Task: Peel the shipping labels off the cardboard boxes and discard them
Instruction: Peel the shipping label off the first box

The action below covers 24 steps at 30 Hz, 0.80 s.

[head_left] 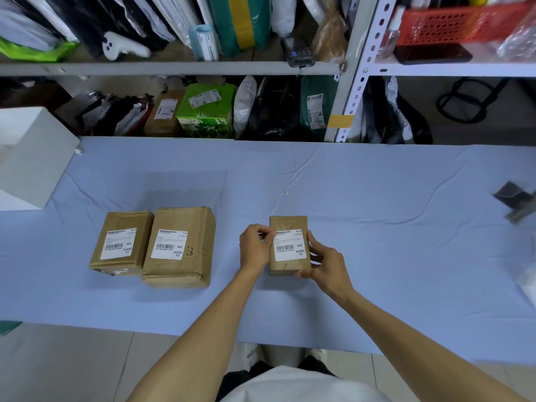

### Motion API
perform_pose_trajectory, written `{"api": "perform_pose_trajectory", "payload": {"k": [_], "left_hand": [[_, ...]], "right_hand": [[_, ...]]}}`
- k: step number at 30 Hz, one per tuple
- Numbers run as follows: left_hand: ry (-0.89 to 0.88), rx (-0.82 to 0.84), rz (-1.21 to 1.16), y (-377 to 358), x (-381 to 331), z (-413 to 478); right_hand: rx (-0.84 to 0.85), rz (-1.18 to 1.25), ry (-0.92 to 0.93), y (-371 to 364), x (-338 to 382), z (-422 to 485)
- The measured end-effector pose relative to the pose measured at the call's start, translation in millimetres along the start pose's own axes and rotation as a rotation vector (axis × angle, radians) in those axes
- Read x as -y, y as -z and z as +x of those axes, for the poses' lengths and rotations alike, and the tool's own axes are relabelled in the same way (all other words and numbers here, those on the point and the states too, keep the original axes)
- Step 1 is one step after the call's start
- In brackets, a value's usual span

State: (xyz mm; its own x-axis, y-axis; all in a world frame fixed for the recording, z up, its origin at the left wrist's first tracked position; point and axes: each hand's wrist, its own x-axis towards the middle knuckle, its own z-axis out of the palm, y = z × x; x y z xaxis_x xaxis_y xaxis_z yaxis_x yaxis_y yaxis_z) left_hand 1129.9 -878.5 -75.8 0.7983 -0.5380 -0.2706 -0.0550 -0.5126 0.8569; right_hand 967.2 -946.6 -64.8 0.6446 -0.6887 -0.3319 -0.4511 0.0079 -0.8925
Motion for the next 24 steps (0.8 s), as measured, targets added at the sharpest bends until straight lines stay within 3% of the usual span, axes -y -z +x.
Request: {"api": "perform_pose_trajectory", "payload": {"k": [17, 24], "left_hand": [[-0.120, 0.092, 0.085, 0.3, 2.1, -8.3], [-0.117, 0.070, -0.023, 0.1, -1.7, -10.2]], "right_hand": [[-0.001, 0.014, 0.003, -0.3, 1.3, -2.8], [-0.005, 0.017, 0.014, 0.6, 3.2, -3.5]]}}
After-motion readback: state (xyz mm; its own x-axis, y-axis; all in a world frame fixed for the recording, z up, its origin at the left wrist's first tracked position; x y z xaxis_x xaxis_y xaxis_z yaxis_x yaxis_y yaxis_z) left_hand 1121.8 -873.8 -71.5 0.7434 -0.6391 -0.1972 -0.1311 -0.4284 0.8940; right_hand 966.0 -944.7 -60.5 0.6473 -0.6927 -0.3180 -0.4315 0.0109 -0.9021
